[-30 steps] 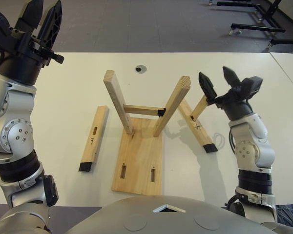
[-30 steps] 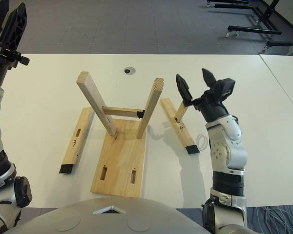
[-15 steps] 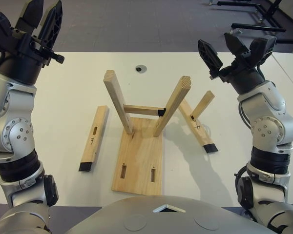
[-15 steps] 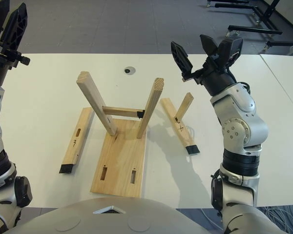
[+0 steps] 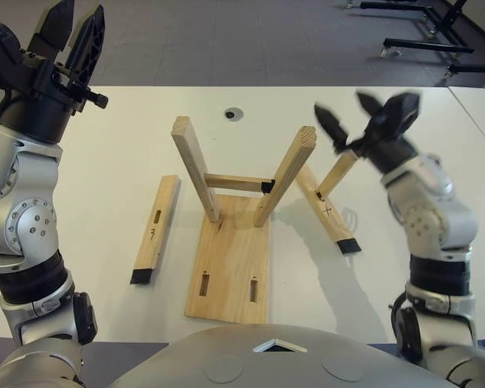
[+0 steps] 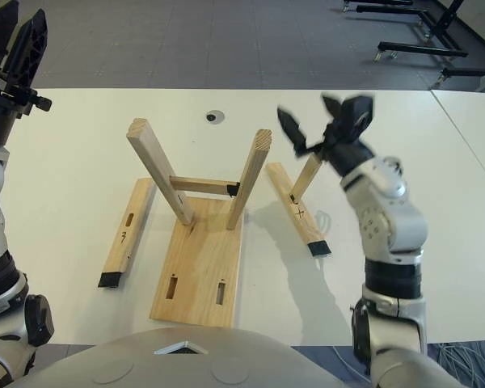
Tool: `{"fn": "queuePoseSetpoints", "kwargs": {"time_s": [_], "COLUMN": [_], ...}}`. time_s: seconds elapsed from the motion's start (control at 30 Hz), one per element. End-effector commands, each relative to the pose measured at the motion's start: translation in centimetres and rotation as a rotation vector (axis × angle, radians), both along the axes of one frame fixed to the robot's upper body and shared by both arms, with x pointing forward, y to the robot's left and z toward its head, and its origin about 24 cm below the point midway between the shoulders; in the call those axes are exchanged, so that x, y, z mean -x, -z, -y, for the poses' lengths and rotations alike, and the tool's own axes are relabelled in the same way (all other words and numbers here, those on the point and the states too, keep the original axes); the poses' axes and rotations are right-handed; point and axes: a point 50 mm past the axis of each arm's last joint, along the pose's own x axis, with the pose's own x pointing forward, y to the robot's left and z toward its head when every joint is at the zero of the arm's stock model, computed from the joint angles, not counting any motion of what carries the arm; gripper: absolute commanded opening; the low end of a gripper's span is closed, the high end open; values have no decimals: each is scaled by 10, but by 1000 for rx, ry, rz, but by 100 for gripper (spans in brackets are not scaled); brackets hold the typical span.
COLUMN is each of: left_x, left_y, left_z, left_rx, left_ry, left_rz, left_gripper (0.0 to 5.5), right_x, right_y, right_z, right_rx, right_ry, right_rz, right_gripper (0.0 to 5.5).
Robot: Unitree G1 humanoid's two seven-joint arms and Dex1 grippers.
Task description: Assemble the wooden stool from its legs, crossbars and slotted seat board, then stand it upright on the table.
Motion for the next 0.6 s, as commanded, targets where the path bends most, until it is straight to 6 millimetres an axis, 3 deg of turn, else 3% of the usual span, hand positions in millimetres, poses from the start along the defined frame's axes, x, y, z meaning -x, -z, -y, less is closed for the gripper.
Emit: {"fn": "queuePoseSetpoints", "kwargs": {"time_s": [0.03,0.17,0.37,0.47,0.6], "left_x": [-1,-4,-1,3,17], "left_y": [4,3,4,3,6], "left_z": [0,2,0,-2,-6], "left_rx": [-7,-11,-8,-7,13], "left_ry": [3,18,0,-17,-77], "left_rz": [-31,-29,-26,-19,-13], "left_gripper": [181,181,181,181,181], "right_x": [0,-12,-17,-20,2], "right_y": [11,-31,-67,-70,-33], "right_z": [-7,-7,9,45,125], "right_rx": [-24,-120,-210,-188,-142], "right_ry": [9,22,81,179,312], "right_rz": [-53,106,224,225,55], "right_gripper": [538,538,538,538,538]}}
